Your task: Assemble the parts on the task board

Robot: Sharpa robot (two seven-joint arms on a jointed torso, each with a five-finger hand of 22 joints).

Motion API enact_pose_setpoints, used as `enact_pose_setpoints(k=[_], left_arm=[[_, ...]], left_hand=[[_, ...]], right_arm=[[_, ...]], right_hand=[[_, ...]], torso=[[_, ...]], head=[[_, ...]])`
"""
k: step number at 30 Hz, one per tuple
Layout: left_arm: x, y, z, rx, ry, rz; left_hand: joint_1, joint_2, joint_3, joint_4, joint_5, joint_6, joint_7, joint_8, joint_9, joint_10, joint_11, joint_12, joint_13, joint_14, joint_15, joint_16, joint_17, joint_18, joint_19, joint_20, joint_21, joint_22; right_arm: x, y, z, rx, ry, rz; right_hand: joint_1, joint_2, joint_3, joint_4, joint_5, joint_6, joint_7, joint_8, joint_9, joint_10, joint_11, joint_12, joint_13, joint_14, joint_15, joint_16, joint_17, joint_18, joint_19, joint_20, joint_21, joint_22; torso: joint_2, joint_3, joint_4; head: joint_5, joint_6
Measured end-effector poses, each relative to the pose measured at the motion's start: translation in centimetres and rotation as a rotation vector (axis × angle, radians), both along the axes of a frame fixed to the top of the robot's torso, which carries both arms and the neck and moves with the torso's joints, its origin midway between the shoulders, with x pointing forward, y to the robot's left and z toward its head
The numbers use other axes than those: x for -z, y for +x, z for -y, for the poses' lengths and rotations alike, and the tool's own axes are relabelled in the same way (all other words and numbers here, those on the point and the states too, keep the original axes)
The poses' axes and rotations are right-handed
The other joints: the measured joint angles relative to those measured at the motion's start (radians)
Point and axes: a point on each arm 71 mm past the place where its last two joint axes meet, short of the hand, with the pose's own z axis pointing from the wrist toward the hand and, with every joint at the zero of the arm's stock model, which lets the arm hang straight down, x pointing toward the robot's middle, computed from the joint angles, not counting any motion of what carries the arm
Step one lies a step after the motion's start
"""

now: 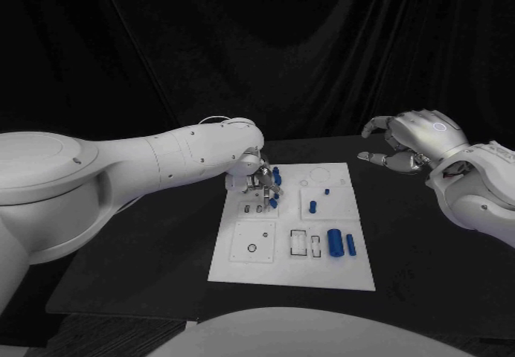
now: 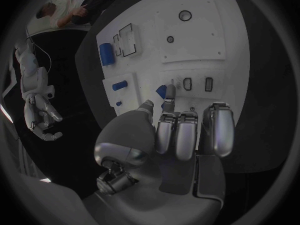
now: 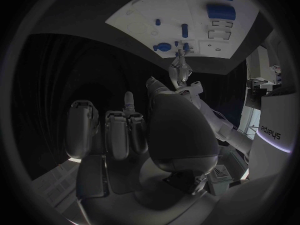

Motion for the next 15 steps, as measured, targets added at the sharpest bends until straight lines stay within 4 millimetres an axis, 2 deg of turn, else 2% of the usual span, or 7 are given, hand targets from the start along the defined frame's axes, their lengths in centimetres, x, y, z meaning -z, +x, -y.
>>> enact_pose_setpoints(k=[1,2,6,12,13,14,15], left_arm=[[0.01,0.01,0.01,0.000,0.000,0.000],[0.02,0.02,0.03,0.000,0.000,0.000],[0.11,0.07,0.02,-0.002,0.002,-0.002],[0.30,0.11,-0.02,-0.004,0.004,-0.005],[0.33,0.10,-0.02,-0.004,0.004,-0.006],[0.35,0.10,-0.02,-0.004,0.004,-0.007],[0.39,0.09,-0.02,-0.004,0.005,-0.008]], left_hand=[[0.015,-0.004,0.002,-0.002,0.000,0.000,0.000,0.000,0.000,0.000,0.000,0.000,0.000,0.000,0.000,0.000,0.000,0.000,0.000,0.000,0.000,0.000],[0.015,-0.004,0.032,-0.020,0.000,0.000,0.000,0.000,0.000,0.000,0.000,0.000,0.000,0.000,0.000,0.000,0.000,0.000,0.000,0.000,0.000,0.000],[0.015,-0.004,0.040,-0.012,0.000,0.000,0.000,0.000,0.000,0.000,0.000,0.000,0.000,0.000,0.000,0.000,0.000,0.000,0.000,0.000,0.000,0.000],[0.015,-0.004,0.040,-0.013,0.000,0.003,-0.003,0.000,0.000,0.000,0.000,0.000,0.000,0.000,0.000,0.000,0.000,0.000,0.000,0.000,0.000,0.000],[0.015,-0.004,0.040,-0.013,0.010,0.004,-0.003,0.000,0.000,0.000,0.000,0.000,0.000,0.000,0.000,0.000,0.000,0.000,0.000,0.000,0.000,0.000],[0.015,-0.004,0.058,-0.031,0.012,0.003,-0.003,0.000,0.000,0.000,0.000,0.000,0.000,0.000,0.000,0.000,0.000,0.000,0.000,0.000,0.000,0.000],[0.015,-0.004,0.059,-0.032,0.012,0.003,-0.003,0.000,0.000,0.000,0.000,0.000,0.000,0.000,0.000,0.000,0.000,0.000,0.000,0.000,0.000,0.000]], right_arm=[[0.03,-0.01,-0.01,0.000,0.000,-0.001],[0.04,-0.01,-0.01,0.000,-0.001,-0.001],[0.12,-0.03,-0.02,-0.001,-0.001,-0.004],[0.25,-0.07,0.01,-0.001,-0.002,-0.007],[0.25,-0.07,0.02,-0.001,-0.002,-0.007],[0.26,-0.07,0.02,-0.001,-0.002,-0.008],[0.26,-0.08,0.02,-0.002,-0.002,-0.008]], right_hand=[[0.000,0.000,0.000,0.000,0.000,0.000,0.000,0.000,0.000,0.000,0.000,0.000,0.000,0.000,0.000,0.000,0.000,0.000,0.000,0.000,0.000,0.000],[0.000,0.000,0.000,0.000,0.000,0.000,0.000,0.000,0.000,0.000,0.000,0.000,0.000,0.000,0.000,0.000,0.000,0.000,0.000,0.000,0.000,0.000],[0.000,0.000,0.000,0.000,0.000,0.000,0.000,0.000,0.000,0.007,0.007,0.000,0.000,0.000,0.000,0.000,0.000,0.000,0.000,0.000,-0.001,0.000],[0.000,0.000,0.000,0.000,0.000,0.000,0.000,0.000,0.000,0.007,0.007,0.000,0.000,0.000,0.000,0.000,0.000,0.000,0.000,0.000,-0.001,0.000],[0.000,0.000,0.000,0.000,0.000,0.000,0.000,0.000,0.000,0.007,0.007,0.000,0.000,0.000,0.000,0.000,0.000,0.000,0.000,0.000,-0.001,0.000],[0.000,0.000,0.000,0.000,0.000,0.000,0.000,0.000,0.000,0.007,0.007,0.000,0.000,0.000,0.000,0.000,0.000,0.000,0.000,0.000,-0.001,0.000],[0.000,0.000,0.000,0.000,0.000,0.000,0.000,0.000,0.000,0.007,0.007,0.000,0.000,0.000,0.000,0.000,0.000,0.000,0.000,0.000,-0.001,0.000]], torso=[[0.000,0.0002,0.0002],[0.000,0.0003,0.0006],[-0.001,0.0010,0.0011],[-0.001,0.0014,0.0019],[-0.001,0.0014,0.0020],[-0.001,0.0014,0.0023],[-0.001,0.0015,0.0025]], head=[[0.000,0.000],[0.000,0.000],[0.000,0.000],[-0.001,0.000],[-0.001,0.000],[-0.001,0.000],[0.000,0.000]])
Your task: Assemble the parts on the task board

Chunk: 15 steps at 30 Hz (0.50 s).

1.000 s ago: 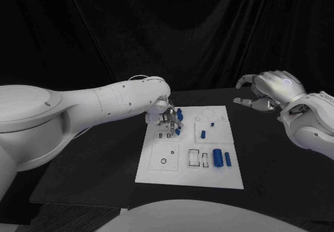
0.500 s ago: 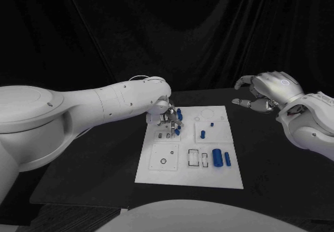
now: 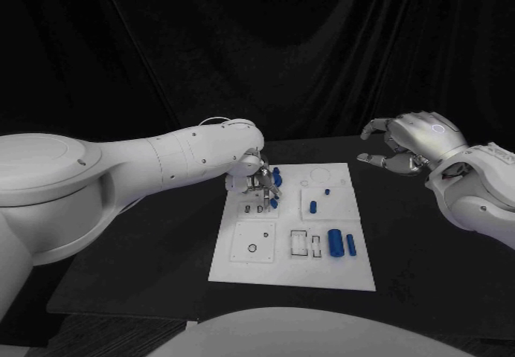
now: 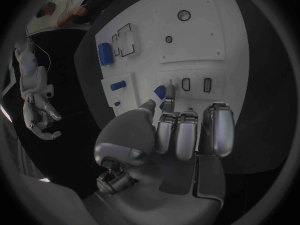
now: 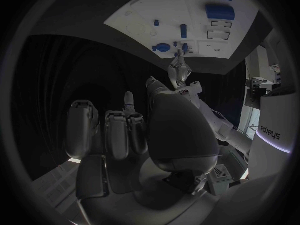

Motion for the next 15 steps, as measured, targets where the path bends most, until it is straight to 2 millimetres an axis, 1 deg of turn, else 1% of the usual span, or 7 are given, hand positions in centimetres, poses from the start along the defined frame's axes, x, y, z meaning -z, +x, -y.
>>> enact_pose_setpoints(k=[7,8,13,14,15], left_arm=[[0.10,0.00,0.03,0.002,0.002,-0.005],[0.12,-0.01,0.04,0.003,0.002,-0.006],[0.21,-0.05,0.13,0.006,0.004,-0.010],[0.24,-0.06,0.17,0.007,0.004,-0.011],[0.26,-0.07,0.19,0.008,0.004,-0.012]], left_hand=[[0.000,0.000,0.000,0.000,0.000,0.003,-0.003,0.000,0.000,0.000,0.000,0.000,0.000,0.000,0.000,0.000,0.000,0.000,0.000,0.000,0.000,0.000],[0.000,0.000,0.000,0.000,0.000,0.003,-0.003,-0.008,0.000,0.000,0.000,0.000,0.000,0.000,0.000,0.000,0.000,0.000,0.000,0.000,0.000,0.000],[0.000,0.000,0.000,0.000,0.000,0.004,-0.003,-0.008,0.000,0.000,0.000,0.000,0.000,0.000,0.000,0.000,0.000,0.000,0.000,0.000,0.000,0.000],[0.000,0.000,0.000,0.000,0.000,0.004,-0.003,-0.008,0.000,0.000,0.000,0.000,0.000,0.000,0.000,0.000,0.000,0.000,0.000,0.000,0.000,0.000],[0.000,0.000,0.000,0.000,0.000,0.004,-0.003,-0.008,0.000,0.000,0.000,0.000,0.000,0.000,0.000,0.000,0.000,0.000,0.000,0.000,0.000,0.000]], right_arm=[[0.05,-0.01,-0.01,-0.001,0.000,-0.003],[0.07,-0.01,-0.02,0.000,0.001,-0.004],[0.10,0.00,0.01,0.002,0.007,-0.011],[0.11,0.00,0.02,0.003,0.008,-0.013],[0.12,0.00,0.03,0.004,0.009,-0.014]], right_hand=[[0.000,0.000,0.000,0.000,0.000,0.000,0.000,0.000,0.000,0.000,0.000,0.000,0.000,0.000,0.000,0.000,0.000,0.000,0.000,0.000,0.000,0.000],[0.000,0.000,0.000,0.000,0.000,0.000,0.000,0.006,0.000,0.000,0.000,0.000,0.000,0.000,0.000,0.000,0.000,0.000,0.000,0.000,0.000,0.000],[0.000,0.000,0.000,0.000,0.000,0.000,0.000,0.006,0.000,0.000,0.000,0.000,0.000,0.000,0.000,0.000,0.000,0.000,0.000,0.000,0.000,0.000],[0.000,0.000,0.011,-0.011,0.000,0.000,0.000,0.006,0.000,0.000,0.000,0.000,0.000,0.000,0.000,0.000,0.000,0.000,0.000,0.000,0.000,0.000],[0.000,0.000,0.011,-0.011,0.000,0.000,0.000,0.006,0.000,0.000,0.000,0.000,0.000,0.000,0.000,0.000,0.000,0.000,0.000,0.000,0.000,0.000]], torso=[[-0.001,0.0007,-0.0001],[-0.001,0.0008,-0.0001],[-0.001,0.0011,-0.0002],[-0.001,0.0012,-0.0001],[-0.001,0.0012,-0.0001]], head=[[0.000,0.000],[-0.001,0.000],[-0.003,0.000],[-0.003,0.000],[-0.004,0.000]])
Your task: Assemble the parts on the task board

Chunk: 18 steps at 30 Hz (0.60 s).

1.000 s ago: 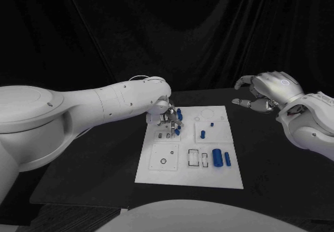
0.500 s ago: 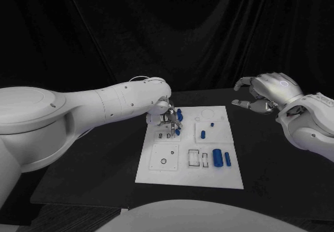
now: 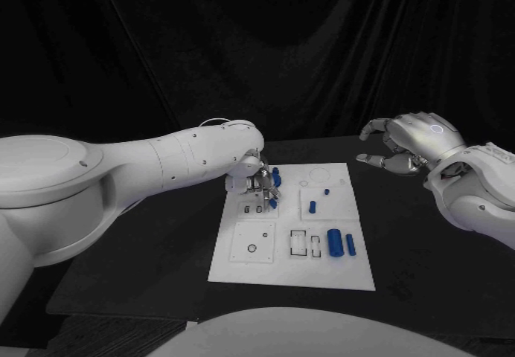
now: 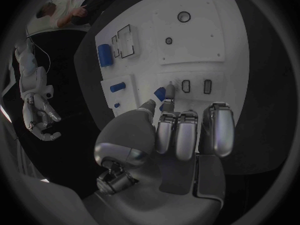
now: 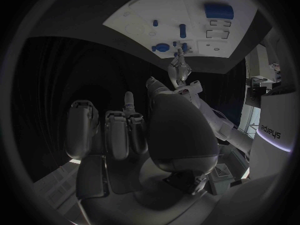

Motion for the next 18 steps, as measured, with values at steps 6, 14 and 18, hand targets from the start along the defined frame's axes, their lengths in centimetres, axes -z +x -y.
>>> enact_pose_setpoints(k=[6,14,18], left_arm=[[0.16,-0.07,0.18,0.005,0.001,-0.006],[0.46,-0.15,0.37,0.008,0.003,-0.014],[0.59,-0.22,0.40,0.011,0.004,-0.018]], left_hand=[[0.000,0.000,0.000,0.000,0.000,0.000,0.000,0.000,0.000,0.000,0.000,0.000,0.000,0.000,0.000,0.000,0.000,0.000,0.000,0.000,0.000,0.000],[0.000,0.000,0.000,0.000,0.000,0.000,0.000,0.000,0.000,0.000,0.000,0.000,0.000,0.000,0.000,0.000,0.000,0.000,0.000,0.000,0.000,0.000],[0.008,-0.008,0.000,0.000,0.000,0.000,0.000,0.000,0.000,0.000,0.000,0.000,0.000,0.000,0.000,0.000,0.000,0.000,0.000,0.000,0.000,0.000]], right_arm=[[0.03,0.01,0.02,0.002,0.005,-0.006],[0.06,0.03,-0.01,0.002,0.008,-0.009],[0.09,0.03,0.02,0.002,0.008,-0.011]], right_hand=[[0.000,0.000,0.000,0.000,0.000,0.000,0.000,0.000,0.000,0.000,0.000,0.000,0.000,0.000,0.000,0.000,0.000,0.000,0.000,0.000,0.000,0.000],[0.000,0.000,0.000,0.000,0.000,0.000,0.000,0.000,0.000,0.000,0.000,0.000,0.000,0.000,0.000,0.000,0.000,0.000,0.000,0.000,0.000,0.000],[0.000,0.000,0.000,0.000,0.000,0.000,0.000,0.000,0.000,0.000,0.000,0.000,0.000,0.000,0.000,0.000,0.000,0.000,0.000,0.000,0.000,0.000]], torso=[[0.000,0.0005,0.0001],[0.001,0.0005,0.0002],[0.001,0.0011,0.0001]], head=[[0.000,0.000],[0.000,0.000],[0.002,0.000]])
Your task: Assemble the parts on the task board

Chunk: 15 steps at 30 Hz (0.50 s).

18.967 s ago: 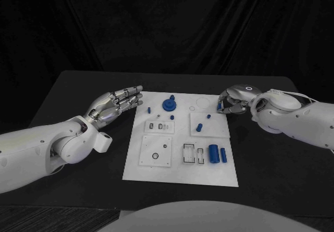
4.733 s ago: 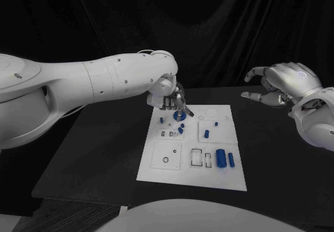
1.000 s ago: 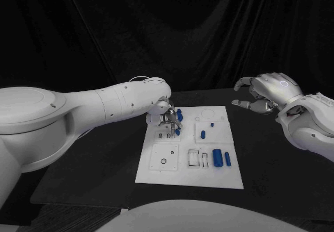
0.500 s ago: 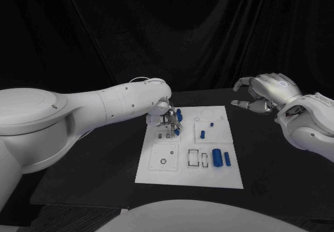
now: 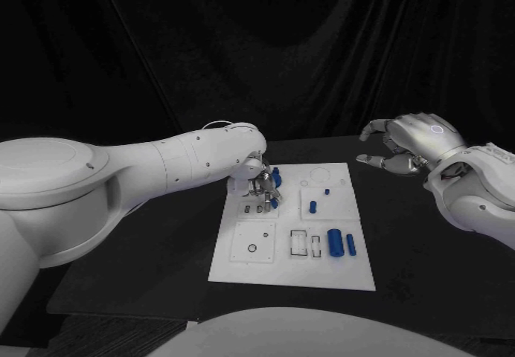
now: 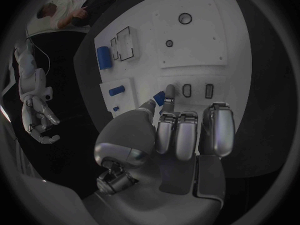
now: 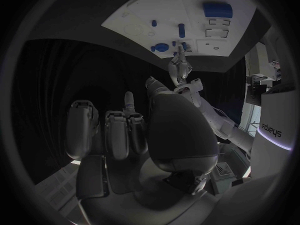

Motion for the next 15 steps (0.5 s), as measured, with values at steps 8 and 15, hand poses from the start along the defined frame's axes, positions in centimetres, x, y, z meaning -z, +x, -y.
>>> enact_pose_setpoints(k=[8,15], left_arm=[[0.08,-0.04,0.02,0.001,0.000,-0.003],[0.09,-0.03,0.00,0.001,0.001,-0.003]], left_hand=[[0.002,-0.002,0.022,-0.022,0.000,0.000,0.000,-0.012,0.000,0.000,0.000,0.000,0.000,0.000,0.000,0.000,0.000,0.000,0.000,0.000,0.000,0.000],[0.003,-0.002,0.022,-0.022,0.019,0.000,0.000,-0.019,0.000,0.000,0.000,0.000,0.000,0.000,0.000,0.000,0.000,0.000,-0.013,-0.012,-0.005,0.000]], right_arm=[[0.09,0.01,0.07,0.002,-0.001,-0.003],[0.14,0.03,0.11,0.003,-0.002,-0.006]], right_hand=[[0.000,0.000,0.000,0.000,0.000,0.000,0.000,0.000,0.000,0.000,0.000,0.000,0.000,0.000,0.000,-0.001,0.000,0.000,0.000,0.000,0.000,0.000],[0.000,0.000,0.000,0.000,0.000,0.000,0.000,0.000,0.000,0.000,0.000,0.000,0.000,0.000,0.000,-0.001,0.000,0.000,0.000,0.000,0.000,0.000]], torso=[[0.000,0.0005,-0.0003],[0.000,0.0004,-0.0002]], head=[[0.002,0.000],[0.002,0.000]])
